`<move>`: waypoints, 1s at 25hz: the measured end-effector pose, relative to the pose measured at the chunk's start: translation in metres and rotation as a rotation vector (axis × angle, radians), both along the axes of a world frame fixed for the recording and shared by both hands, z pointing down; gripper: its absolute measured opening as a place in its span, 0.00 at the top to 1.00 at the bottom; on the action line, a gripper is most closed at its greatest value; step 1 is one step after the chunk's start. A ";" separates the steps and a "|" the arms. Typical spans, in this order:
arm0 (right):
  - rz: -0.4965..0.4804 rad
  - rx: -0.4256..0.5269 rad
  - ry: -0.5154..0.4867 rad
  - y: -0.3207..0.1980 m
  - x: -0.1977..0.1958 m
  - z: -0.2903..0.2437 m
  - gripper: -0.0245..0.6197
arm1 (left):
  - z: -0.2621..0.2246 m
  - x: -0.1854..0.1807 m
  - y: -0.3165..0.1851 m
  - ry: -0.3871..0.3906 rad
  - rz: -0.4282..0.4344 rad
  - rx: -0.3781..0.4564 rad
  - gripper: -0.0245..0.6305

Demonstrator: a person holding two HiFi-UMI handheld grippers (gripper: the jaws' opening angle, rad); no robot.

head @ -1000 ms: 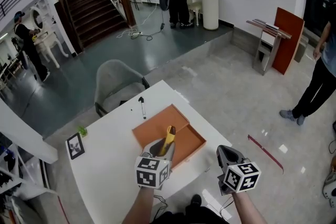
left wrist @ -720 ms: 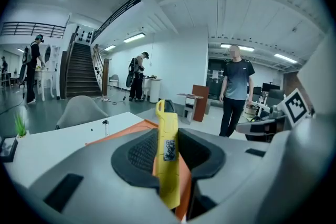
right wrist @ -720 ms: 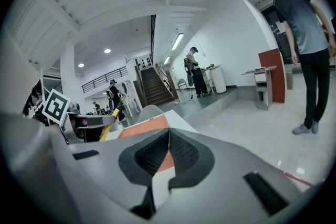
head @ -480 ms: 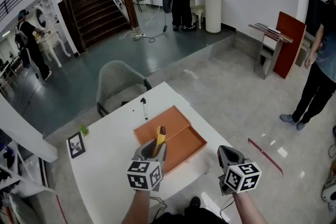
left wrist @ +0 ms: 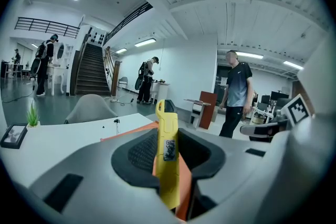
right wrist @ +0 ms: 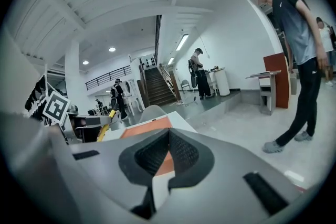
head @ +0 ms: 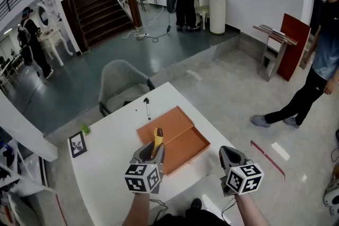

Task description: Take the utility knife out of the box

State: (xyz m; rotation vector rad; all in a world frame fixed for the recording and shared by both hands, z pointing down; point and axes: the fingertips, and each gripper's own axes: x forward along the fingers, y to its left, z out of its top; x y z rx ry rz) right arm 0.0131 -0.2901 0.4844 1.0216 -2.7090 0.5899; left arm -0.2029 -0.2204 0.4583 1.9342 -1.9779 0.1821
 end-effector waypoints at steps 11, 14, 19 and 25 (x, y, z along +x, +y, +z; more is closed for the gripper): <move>0.004 0.037 0.036 -0.002 -0.003 -0.006 0.96 | -0.003 -0.004 0.001 0.015 -0.003 0.010 0.78; -0.003 0.041 0.040 -0.001 -0.006 -0.007 0.96 | -0.003 -0.005 0.001 0.017 -0.003 0.011 0.78; -0.011 0.038 0.042 -0.001 -0.008 -0.006 0.96 | -0.002 -0.003 0.001 0.015 -0.002 0.006 0.78; -0.019 0.033 0.046 -0.002 -0.012 -0.004 0.96 | 0.002 -0.003 0.000 0.017 0.002 -0.004 0.78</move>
